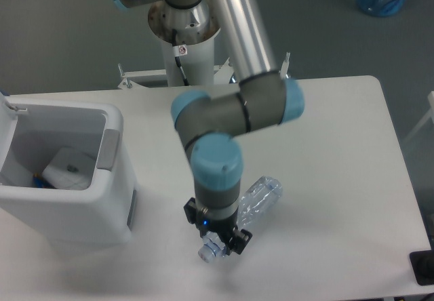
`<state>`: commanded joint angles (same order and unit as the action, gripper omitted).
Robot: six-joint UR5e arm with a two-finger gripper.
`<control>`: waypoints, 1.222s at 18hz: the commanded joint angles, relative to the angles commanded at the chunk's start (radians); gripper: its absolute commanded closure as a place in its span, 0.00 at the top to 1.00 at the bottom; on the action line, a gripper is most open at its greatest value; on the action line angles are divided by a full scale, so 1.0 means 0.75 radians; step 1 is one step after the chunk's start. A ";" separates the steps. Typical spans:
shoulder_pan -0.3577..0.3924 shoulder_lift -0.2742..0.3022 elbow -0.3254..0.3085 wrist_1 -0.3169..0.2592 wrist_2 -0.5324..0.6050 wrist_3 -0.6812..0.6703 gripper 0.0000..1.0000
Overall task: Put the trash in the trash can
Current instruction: 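Lower the gripper around the bottle's middle and close on it, then lift the bottle, carry it over the bin and release it inside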
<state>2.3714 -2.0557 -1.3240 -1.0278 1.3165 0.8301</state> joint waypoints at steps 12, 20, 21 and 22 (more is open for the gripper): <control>0.023 0.157 0.278 0.115 -0.612 -0.601 0.26; -0.130 0.254 0.221 0.145 -0.874 -0.688 0.26; -0.163 0.262 0.185 0.188 -0.874 -0.683 0.26; -0.194 0.268 0.144 0.241 -0.874 -0.681 0.26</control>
<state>2.2260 -1.8546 -1.2161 -0.8472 0.6611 0.3191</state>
